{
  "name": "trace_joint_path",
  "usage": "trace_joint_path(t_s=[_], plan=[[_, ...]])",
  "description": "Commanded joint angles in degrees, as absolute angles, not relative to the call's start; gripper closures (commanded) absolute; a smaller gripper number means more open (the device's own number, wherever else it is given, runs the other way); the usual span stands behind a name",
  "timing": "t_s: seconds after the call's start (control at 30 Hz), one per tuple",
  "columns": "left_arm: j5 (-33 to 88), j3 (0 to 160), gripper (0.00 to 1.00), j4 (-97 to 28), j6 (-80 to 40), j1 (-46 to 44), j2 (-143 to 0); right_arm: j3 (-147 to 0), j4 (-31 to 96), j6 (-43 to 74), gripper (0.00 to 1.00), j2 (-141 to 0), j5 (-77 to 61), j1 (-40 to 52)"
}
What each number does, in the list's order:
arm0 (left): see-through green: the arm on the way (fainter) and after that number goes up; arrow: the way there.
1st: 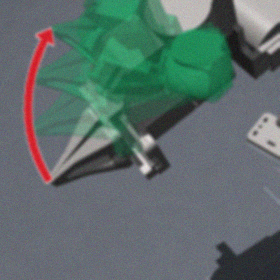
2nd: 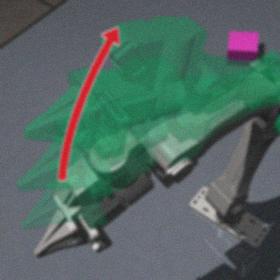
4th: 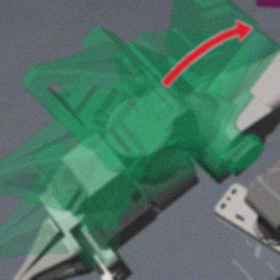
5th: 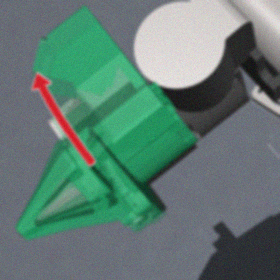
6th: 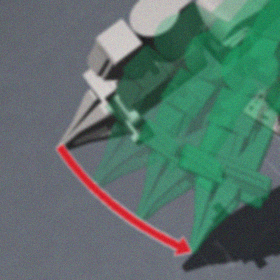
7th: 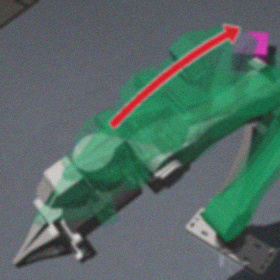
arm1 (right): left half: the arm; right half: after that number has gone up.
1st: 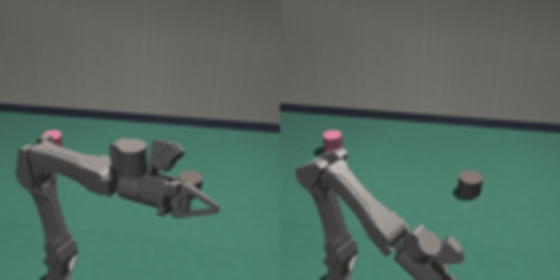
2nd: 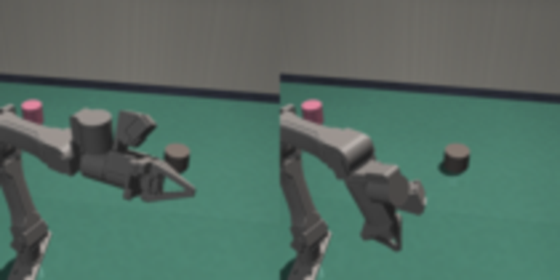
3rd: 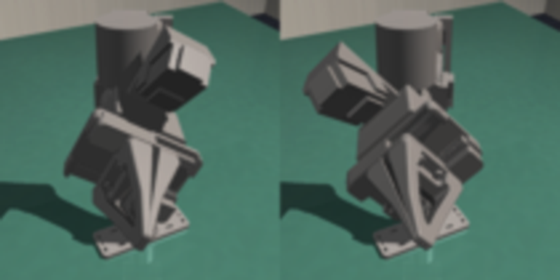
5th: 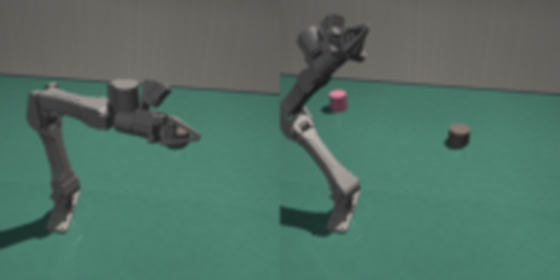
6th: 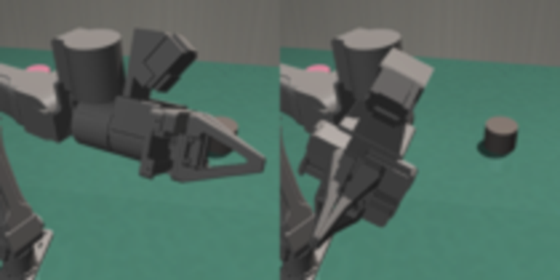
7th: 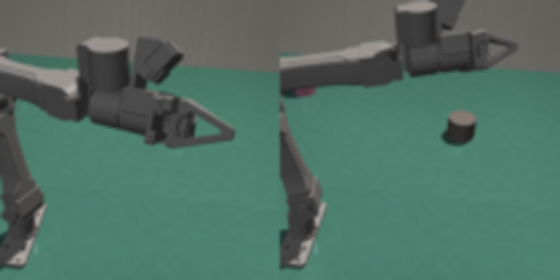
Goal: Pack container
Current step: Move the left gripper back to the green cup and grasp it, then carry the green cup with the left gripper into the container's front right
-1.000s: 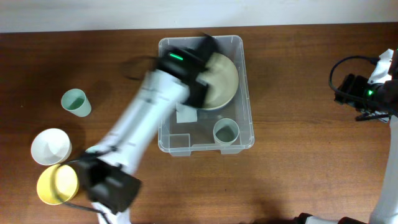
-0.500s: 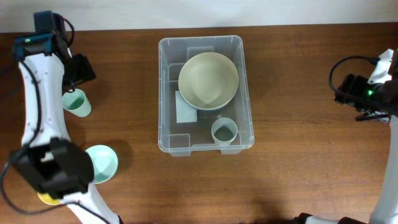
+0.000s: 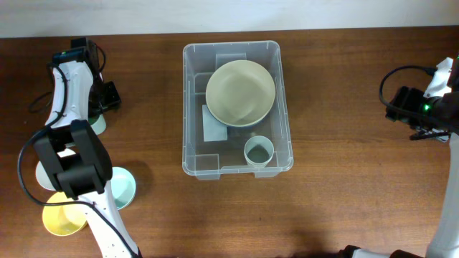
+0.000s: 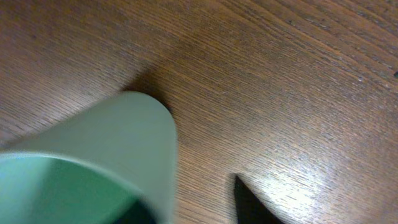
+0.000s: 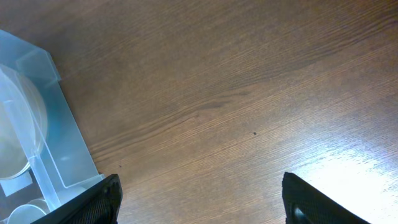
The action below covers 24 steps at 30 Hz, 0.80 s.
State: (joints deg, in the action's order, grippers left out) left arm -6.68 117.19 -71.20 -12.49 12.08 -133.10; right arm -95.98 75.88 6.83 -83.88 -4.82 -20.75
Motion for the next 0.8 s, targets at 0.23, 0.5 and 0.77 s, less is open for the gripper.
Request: trace_joint_path(t_s=[0.23, 0.5, 0.77], plan=[[-7.31, 117.99, 0.99, -73.10, -11.97, 11.99, -132.46, -95.79, 75.92, 6.46, 0.22, -84.03, -4.67, -20.99], [-4.25, 118.45, 0.99, -75.75, -12.08, 3.60, -117.95, -95.79, 76.07, 6.46, 0.22, -84.03, -4.64, -20.99], [-2.22, 118.45, 1.00, -75.77, -11.92, -16.84, -102.17, -95.79, 76.14, 6.46, 0.22, -84.03, -4.49, -20.99]])
